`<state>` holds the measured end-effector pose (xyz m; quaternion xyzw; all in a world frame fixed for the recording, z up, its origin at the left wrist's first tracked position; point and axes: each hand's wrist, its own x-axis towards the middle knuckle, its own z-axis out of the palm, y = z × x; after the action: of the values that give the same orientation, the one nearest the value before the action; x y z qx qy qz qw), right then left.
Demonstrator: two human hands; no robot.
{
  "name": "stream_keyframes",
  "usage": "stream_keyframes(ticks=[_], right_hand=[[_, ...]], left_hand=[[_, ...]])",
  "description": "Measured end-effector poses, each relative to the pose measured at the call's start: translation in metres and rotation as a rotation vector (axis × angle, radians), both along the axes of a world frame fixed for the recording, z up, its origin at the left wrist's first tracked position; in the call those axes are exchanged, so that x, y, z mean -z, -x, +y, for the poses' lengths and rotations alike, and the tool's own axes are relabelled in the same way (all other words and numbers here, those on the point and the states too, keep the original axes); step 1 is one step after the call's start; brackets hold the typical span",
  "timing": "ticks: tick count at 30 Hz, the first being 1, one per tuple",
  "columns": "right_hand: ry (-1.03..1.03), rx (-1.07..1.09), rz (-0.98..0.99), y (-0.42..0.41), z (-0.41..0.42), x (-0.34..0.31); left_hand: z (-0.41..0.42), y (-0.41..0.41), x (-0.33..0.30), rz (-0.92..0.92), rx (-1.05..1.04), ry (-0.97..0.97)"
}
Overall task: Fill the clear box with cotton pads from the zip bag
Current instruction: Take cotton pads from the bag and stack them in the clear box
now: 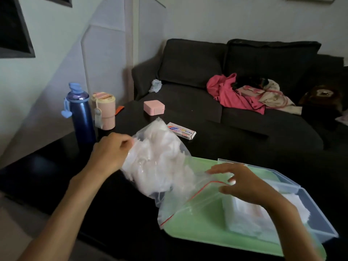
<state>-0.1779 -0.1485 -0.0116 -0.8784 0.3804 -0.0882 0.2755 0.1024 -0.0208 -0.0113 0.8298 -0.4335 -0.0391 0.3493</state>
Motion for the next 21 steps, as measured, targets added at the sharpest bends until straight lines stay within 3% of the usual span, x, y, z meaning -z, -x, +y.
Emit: stream_keyframes(ticks=[2, 5, 7, 9, 12, 16, 19, 21], right_hand=[[-0.082, -0.082, 0.013, 0.016, 0.004, -0.004], [0.081, -0.009, -0.092, 0.019, 0.004, 0.002], [0.138, 0.046, -0.153, 0.017, 0.002, 0.007], [0.137, 0.061, -0.164, 0.016, 0.000, 0.012], [0.126, 0.070, -0.145, 0.014, -0.002, 0.016], [0.145, 0.113, -0.134, 0.010, -0.001, 0.018], [0.173, 0.130, -0.130, 0.009, -0.002, 0.016], [0.187, 0.145, -0.139, 0.010, -0.001, 0.017]], left_hand=[[-0.006, 0.014, -0.001, 0.121, 0.106, 0.039], [-0.009, 0.029, 0.003, 0.379, 0.165, 0.264], [-0.011, 0.028, 0.014, 0.291, 0.074, 0.289], [-0.010, 0.024, 0.020, 0.116, -0.003, 0.178], [-0.016, 0.021, 0.021, 0.090, 0.143, 0.193], [-0.019, 0.023, 0.027, -0.033, 0.068, -0.091], [-0.020, 0.024, 0.021, 0.003, 0.049, 0.172], [-0.019, 0.023, 0.021, -0.021, -0.020, 0.144]])
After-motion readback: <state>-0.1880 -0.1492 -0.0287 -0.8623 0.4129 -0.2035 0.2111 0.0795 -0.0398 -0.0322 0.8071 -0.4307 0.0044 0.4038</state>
